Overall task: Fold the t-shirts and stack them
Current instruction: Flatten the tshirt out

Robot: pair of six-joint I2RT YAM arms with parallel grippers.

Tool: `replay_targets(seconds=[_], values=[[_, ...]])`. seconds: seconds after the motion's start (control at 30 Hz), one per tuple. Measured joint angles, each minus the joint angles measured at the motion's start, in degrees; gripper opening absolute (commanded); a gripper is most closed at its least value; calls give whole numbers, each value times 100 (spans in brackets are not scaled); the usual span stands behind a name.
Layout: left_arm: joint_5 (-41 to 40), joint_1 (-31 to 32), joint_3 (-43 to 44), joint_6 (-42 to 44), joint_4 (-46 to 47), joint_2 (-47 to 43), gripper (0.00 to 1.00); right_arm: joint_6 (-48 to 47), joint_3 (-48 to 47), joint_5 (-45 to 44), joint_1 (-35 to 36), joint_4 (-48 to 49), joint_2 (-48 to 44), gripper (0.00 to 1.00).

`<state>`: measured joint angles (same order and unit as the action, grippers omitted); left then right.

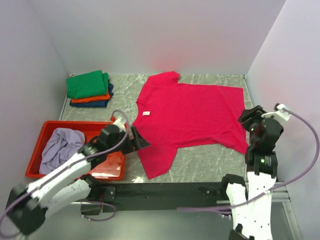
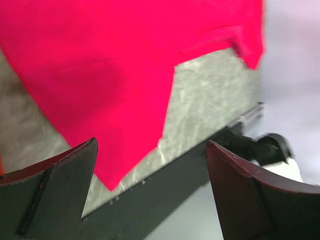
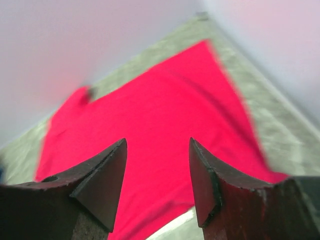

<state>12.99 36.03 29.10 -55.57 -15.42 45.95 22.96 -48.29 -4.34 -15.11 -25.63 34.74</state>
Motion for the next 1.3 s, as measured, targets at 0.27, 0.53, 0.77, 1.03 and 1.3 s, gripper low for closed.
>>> replay_targets(seconds=[0.27,0.53,0.77,1.03,1.3], values=[[-793,1314,651,195,824,1902,96,249,553,-127,2162,81,315,51],[-1552,1762,866,251,1143,2841,99,684,1534,-378,4365,273,1005,50],[-1937,1735,901,291,1193,3700,99,1340,1880,-420,5757,708,1484,50],[-2076,1659,723,236,1523,3615,99,1934,1814,-621,6985,1045,2441,54],[-2192,1591,505,234,1582,3412,99,2319,1812,-673,7394,1228,2990,59]])
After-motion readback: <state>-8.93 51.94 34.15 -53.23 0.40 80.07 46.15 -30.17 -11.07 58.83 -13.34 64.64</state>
